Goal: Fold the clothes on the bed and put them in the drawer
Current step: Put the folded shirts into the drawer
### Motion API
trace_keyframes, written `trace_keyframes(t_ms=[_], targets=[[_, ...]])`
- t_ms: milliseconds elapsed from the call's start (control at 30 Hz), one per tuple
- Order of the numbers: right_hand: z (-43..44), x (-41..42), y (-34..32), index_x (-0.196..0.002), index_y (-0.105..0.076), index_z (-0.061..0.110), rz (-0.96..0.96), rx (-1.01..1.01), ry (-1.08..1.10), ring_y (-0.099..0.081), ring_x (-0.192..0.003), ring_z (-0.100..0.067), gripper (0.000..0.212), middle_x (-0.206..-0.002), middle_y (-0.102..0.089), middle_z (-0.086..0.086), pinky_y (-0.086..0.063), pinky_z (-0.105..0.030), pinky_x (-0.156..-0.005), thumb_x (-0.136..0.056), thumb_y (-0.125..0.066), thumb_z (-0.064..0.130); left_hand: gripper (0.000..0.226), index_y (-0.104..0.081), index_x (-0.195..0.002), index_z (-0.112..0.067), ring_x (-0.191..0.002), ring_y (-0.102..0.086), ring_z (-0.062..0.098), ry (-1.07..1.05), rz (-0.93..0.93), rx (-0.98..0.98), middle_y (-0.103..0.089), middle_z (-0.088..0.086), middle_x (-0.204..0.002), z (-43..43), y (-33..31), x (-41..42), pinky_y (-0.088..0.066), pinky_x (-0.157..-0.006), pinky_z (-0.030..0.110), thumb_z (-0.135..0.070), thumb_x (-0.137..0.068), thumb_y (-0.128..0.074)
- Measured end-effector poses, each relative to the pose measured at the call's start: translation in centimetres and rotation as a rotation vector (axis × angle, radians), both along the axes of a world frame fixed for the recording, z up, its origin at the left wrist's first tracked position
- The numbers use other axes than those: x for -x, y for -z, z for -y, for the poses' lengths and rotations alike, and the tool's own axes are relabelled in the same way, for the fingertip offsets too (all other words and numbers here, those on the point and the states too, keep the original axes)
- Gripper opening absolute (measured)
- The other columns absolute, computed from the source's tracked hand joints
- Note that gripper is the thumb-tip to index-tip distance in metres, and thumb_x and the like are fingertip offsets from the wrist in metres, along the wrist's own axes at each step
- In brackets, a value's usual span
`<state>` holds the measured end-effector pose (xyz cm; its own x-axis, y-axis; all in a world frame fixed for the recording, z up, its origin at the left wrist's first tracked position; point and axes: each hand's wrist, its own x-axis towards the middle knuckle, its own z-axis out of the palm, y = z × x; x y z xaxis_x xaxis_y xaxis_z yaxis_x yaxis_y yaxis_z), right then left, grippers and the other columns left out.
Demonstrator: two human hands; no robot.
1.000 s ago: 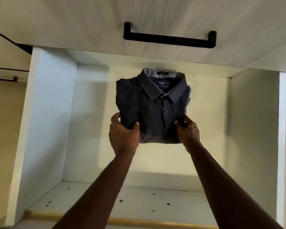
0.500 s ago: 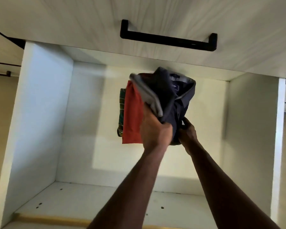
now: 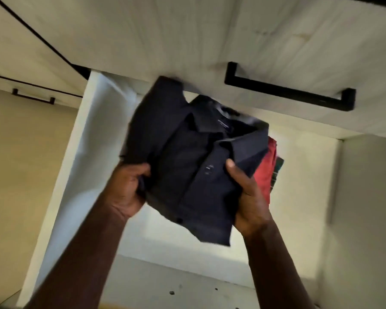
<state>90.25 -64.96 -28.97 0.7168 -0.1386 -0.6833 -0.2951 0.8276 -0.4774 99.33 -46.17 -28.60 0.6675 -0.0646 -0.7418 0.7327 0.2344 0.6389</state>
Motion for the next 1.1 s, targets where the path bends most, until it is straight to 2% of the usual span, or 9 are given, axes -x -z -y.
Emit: trace_keyframes(t_ms=[167, 367, 467, 533, 600, 667, 833, 1000, 1100], targets=[[-3.8, -7.2, 10.4, -0.150, -0.043, 0.023, -0.144, 0.486, -0.131, -0.061, -0.126, -0.031, 0.097, -0.141, -0.061, -0.008, -0.049, -0.055, -0.107, -0.064, -0.087, 0.026, 0.029, -0.069, -0.106, -0.011, -0.075, -0.063, 0.021, 0.166, 0.071, -0.701, -0.069, 0.011, -0.092, -5.7, 7.8, -3.8, -0.046, -0.073, 0.034, 0.000, -0.078, -0.069], [-3.8, -9.4, 12.0, -0.153, -0.041, 0.024, -0.240, 0.758, -0.410, -0.066, -0.104, -0.011, 0.074, -0.127, -0.061, 0.009, -0.057, -0.028, -0.092, -0.090, -0.061, -0.007, 0.085, -0.034, -0.156, -0.023, -0.150, -0.029, 0.034, 0.670, 0.407, -1.215, -0.029, 0.012, -0.165, -3.1, 8.8, -1.2, -0.030, -0.116, 0.056, -0.034, -0.083, -0.077], [-2.2, -7.3, 11.1, -0.133, -0.061, 0.024, -0.273, 1.119, -0.275, -0.064, -0.084, 0.008, 0.048, -0.103, -0.071, 0.013, -0.053, -0.020, -0.080, -0.089, -0.062, 0.006, 0.066, -0.048, -0.148, -0.023, -0.145, -0.039, 0.032, 0.851, 0.747, -1.106, -0.039, 0.008, -0.158, -0.2, 8.1, 0.7, -0.039, -0.109, 0.050, -0.043, -0.087, -0.063], [-0.6, -4.9, 9.3, -0.127, -0.063, 0.021, -0.340, 1.340, -0.030, -0.062, -0.087, 0.006, 0.041, -0.096, -0.065, 0.014, -0.051, -0.017, -0.081, -0.087, -0.063, 0.010, 0.053, -0.058, -0.133, -0.027, -0.122, -0.057, 0.030, 0.871, 0.642, -0.933, -0.058, 0.002, -0.133, 2.4, 8.3, 2.6, -0.050, -0.096, 0.044, -0.047, -0.083, -0.060], [1.6, -1.8, 8.8, -0.131, -0.058, 0.022, -0.540, 1.473, 0.021, -0.061, -0.104, -0.022, 0.047, -0.113, -0.062, -0.003, -0.052, -0.041, -0.090, -0.084, -0.065, 0.026, 0.057, -0.055, -0.133, -0.028, -0.115, -0.060, 0.028, 0.810, 0.375, -0.779, -0.057, 0.001, -0.128, 5.0, 7.9, 4.4, -0.051, -0.093, 0.040, -0.052, -0.083, -0.067], [3.7, 1.5, 9.7, -0.142, -0.049, 0.028, -0.742, 1.352, -0.246, -0.053, -0.119, -0.036, 0.061, -0.129, -0.055, -0.013, -0.048, -0.051, -0.096, -0.085, -0.065, 0.044, 0.074, -0.046, -0.142, -0.025, -0.120, -0.057, 0.031, 0.744, 0.184, -0.728, -0.050, 0.006, -0.136, 7.6, 7.9, 6.0, -0.047, -0.096, 0.037, -0.049, -0.080, -0.078], [6.4, 5.5, 11.8, -0.152, -0.045, 0.034, -0.585, 1.194, -0.636, -0.047, -0.133, -0.042, 0.059, -0.147, -0.045, -0.021, -0.041, -0.051, -0.112, -0.097, -0.063, 0.042, 0.084, -0.040, -0.146, -0.023, -0.126, -0.050, 0.039, 0.410, -0.007, -0.833, -0.040, 0.014, -0.146, 11.7, 7.3, 7.5, -0.046, -0.100, 0.045, -0.037, -0.076, -0.085], [9.0, 5.8, 12.8, -0.148, -0.050, 0.037, -0.515, 1.032, -0.640, -0.048, -0.138, -0.034, 0.074, -0.152, -0.048, -0.013, -0.040, -0.049, -0.116, -0.080, -0.055, 0.065, 0.089, -0.034, -0.145, -0.011, -0.123, -0.057, 0.042, 0.204, -0.371, -0.742, -0.052, 0.017, -0.140, 13.7, 6.2, 8.7, -0.045, -0.095, 0.039, -0.041, -0.079, -0.086], [9.7, 5.7, 11.4, -0.149, -0.052, 0.031, -0.422, 0.950, -0.619, -0.047, -0.139, -0.026, 0.051, -0.155, -0.047, -0.007, -0.038, -0.032, -0.113, -0.099, -0.060, 0.037, 0.065, -0.059, -0.131, -0.010, -0.107, -0.066, 0.034, 0.216, -0.272, -0.655, -0.068, 0.007, -0.124, 15.0, 5.5, 9.2, -0.052, -0.088, 0.034, -0.033, -0.077, -0.086]])
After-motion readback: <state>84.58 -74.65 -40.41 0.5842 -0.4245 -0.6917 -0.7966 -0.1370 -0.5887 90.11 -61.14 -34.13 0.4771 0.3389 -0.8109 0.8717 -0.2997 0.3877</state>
